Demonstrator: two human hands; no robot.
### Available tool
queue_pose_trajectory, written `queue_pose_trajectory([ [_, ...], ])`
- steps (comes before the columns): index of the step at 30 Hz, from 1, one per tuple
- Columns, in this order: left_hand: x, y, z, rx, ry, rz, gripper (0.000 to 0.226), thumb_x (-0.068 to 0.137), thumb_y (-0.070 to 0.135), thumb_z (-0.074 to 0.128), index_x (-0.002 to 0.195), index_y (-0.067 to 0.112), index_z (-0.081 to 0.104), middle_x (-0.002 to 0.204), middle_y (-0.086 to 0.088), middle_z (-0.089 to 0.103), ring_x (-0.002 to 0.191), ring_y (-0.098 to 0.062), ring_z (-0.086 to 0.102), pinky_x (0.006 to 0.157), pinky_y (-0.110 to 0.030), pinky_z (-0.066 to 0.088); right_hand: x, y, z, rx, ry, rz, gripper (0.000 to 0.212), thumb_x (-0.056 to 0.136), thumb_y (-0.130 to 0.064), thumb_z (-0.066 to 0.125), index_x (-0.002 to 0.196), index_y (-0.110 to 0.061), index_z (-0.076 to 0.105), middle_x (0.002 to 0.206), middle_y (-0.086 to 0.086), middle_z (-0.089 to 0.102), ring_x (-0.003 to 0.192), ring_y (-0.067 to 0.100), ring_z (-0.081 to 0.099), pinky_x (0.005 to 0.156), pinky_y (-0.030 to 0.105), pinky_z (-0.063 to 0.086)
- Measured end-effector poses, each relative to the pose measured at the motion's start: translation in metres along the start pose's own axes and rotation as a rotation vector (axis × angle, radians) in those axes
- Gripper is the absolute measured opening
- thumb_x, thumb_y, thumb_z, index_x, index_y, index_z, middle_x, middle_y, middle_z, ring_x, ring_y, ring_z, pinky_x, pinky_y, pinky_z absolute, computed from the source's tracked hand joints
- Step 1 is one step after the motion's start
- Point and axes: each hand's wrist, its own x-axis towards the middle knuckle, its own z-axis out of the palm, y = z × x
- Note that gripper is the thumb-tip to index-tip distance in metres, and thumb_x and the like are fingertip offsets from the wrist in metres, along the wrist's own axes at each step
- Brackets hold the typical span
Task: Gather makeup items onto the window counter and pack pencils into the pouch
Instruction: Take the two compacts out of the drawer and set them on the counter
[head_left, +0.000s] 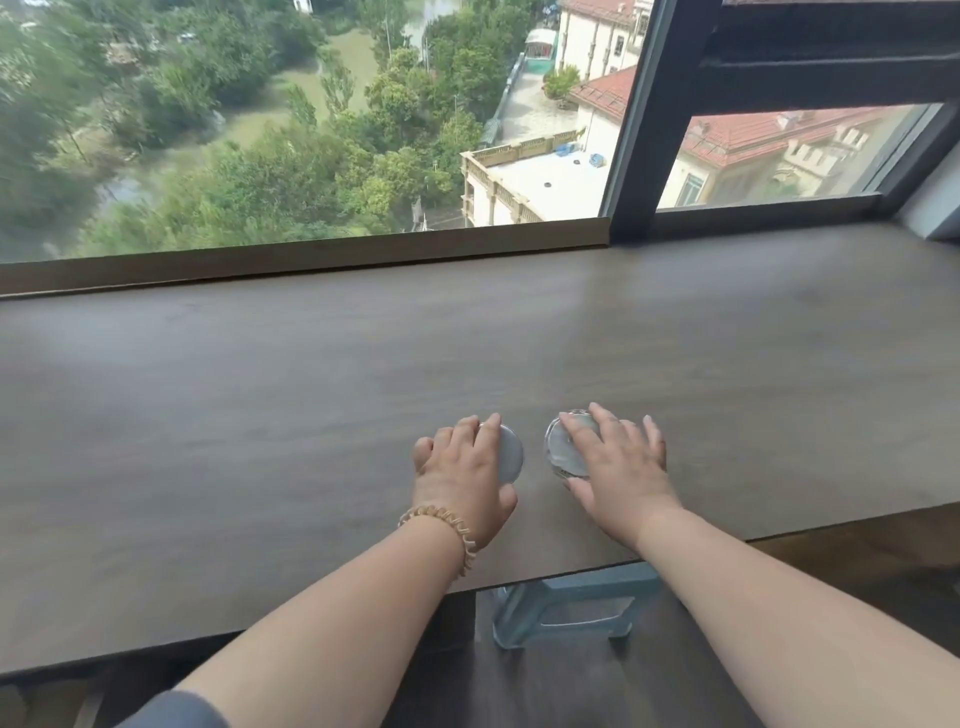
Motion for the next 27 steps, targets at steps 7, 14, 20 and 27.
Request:
queue_pose_trajectory([
  [7,0.038,0.022,0.036,0.07,-0.087,-0.018,0.082,0.084,0.044,0.051,0.149,0.027,0.003,0.154,0.001,0.022,0.135,-0.019,0.028,0.109,-0.039,0.015,0.042,0.034,0.035,0.083,-0.069,-0.101,0.069,0.089,-0.042,0.053,0.147,-0.035,0.017,0.157,0.005,0.014,0.137,0.025,0.024,0.115,0.046,-0.002],
  [14,0.055,0.027,0.053,0.035,-0.058,-0.189,0.077,0.088,0.047,0.046,0.149,0.029,0.002,0.156,0.003,0.017,0.136,-0.017,0.026,0.108,-0.034,0.016,0.061,0.049,0.06,0.132,-0.064,-0.251,0.068,0.083,-0.043,0.059,0.143,-0.033,0.029,0.152,0.01,0.031,0.131,0.029,0.04,0.114,0.047,0.006],
  [20,0.049,0.03,0.066,0.003,-0.067,-0.188,0.074,0.092,0.05,0.036,0.15,0.028,-0.004,0.16,0.0,-0.006,0.148,-0.017,-0.001,0.113,-0.033,0.013,0.056,0.056,0.075,0.14,0.023,-0.298,0.057,0.08,-0.047,0.039,0.134,-0.027,0.041,0.144,0.014,0.044,0.132,0.036,0.041,0.105,0.052,0.019],
  [27,0.023,0.01,0.051,-0.003,-0.056,-0.236,0.084,0.073,0.063,0.005,0.149,0.031,-0.006,0.159,0.003,-0.012,0.147,-0.014,-0.007,0.115,-0.036,0.003,0.062,0.014,0.05,0.33,0.195,-0.476,0.051,0.079,-0.039,0.047,0.128,-0.025,0.047,0.141,0.013,0.047,0.133,0.029,0.032,0.109,0.048,0.014],
])
